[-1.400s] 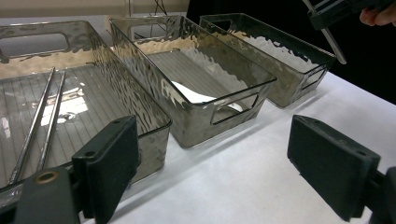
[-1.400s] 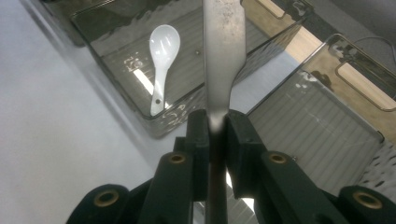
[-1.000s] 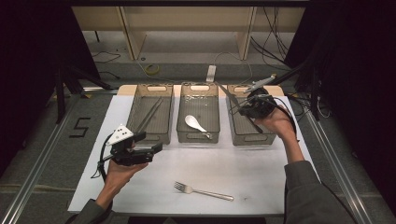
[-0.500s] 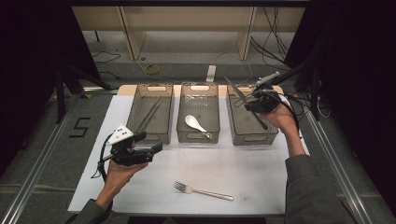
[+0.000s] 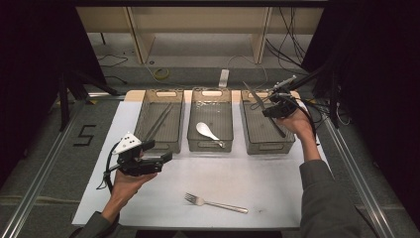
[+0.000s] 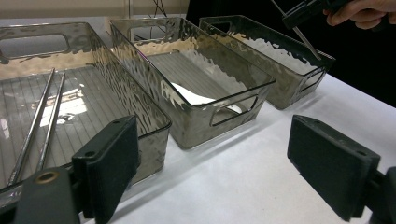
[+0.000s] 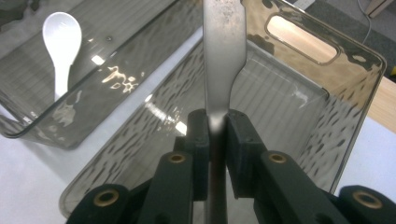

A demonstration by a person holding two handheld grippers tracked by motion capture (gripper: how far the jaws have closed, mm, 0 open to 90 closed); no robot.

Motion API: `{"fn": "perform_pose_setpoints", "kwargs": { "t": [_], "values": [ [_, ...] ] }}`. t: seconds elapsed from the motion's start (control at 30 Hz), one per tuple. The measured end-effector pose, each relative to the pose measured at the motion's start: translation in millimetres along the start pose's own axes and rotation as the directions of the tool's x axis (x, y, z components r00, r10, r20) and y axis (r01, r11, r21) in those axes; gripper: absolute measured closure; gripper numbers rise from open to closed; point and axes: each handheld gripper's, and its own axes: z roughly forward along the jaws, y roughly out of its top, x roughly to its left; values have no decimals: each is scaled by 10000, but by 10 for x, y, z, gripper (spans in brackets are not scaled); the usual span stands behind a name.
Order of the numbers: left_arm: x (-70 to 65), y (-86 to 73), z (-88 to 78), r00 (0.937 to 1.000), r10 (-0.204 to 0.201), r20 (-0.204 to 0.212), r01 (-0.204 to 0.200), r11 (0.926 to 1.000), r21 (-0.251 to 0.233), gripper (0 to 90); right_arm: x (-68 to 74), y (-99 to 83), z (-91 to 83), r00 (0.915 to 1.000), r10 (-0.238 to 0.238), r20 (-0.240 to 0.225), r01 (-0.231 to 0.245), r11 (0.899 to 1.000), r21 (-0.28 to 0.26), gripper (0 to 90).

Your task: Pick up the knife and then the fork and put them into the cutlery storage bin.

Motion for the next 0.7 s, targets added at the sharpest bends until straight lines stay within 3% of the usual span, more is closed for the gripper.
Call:
{"fn": "perform_pose_setpoints", "kwargs": {
  "t": [0.13, 0.7],
  "values": [
    [-1, 1, -2, 10000, -7, -4, 7, 10000, -7, 163, -40, -22, 33, 9996, 269, 17, -269, 9996, -15, 810],
    [-2, -1, -3, 10000, 19, -22, -19, 10000, 3, 163, -75, -167, 253, 9976, 648, 224, -658, 9967, 473, 809]
  ]
}}
